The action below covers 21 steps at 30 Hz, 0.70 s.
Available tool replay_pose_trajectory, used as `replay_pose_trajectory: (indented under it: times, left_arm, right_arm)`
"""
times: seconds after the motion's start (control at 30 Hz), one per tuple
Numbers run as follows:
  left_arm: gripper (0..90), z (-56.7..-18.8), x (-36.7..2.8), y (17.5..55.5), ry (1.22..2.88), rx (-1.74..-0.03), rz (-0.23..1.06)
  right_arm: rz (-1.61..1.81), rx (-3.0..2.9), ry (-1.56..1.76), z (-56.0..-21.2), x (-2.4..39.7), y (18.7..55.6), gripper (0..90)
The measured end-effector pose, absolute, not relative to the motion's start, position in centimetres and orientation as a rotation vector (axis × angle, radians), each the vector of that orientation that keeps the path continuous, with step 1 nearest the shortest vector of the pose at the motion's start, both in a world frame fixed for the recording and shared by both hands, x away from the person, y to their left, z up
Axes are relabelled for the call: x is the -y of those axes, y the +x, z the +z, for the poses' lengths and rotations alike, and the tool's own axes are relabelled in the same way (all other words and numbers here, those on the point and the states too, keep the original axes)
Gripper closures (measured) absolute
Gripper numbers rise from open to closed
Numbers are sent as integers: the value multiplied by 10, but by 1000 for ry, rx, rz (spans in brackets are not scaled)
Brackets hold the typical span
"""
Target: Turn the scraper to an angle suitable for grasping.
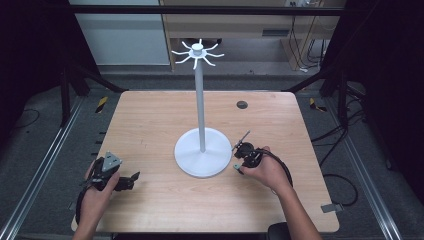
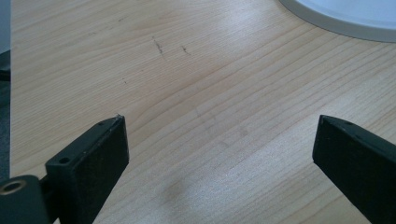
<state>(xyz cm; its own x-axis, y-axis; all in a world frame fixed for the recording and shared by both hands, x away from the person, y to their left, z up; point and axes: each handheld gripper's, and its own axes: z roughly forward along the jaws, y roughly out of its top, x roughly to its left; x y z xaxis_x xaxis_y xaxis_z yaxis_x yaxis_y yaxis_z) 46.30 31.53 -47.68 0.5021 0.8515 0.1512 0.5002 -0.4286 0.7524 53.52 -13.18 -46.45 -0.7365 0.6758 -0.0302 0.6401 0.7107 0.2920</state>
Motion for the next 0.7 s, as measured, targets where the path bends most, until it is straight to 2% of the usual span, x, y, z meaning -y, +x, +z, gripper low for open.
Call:
replay_pose_trajectory:
  times: [0.47, 0.7]
  left_arm:
    - [33, -477, -315, 463, 2097, -1104, 699]
    - [32, -477, -315, 463, 2097, -1108, 701]
  right_arm:
    - [374, -2777, 1085, -466, 130, 537, 742]
    - [627, -2674, 1150, -441, 152, 531, 744]
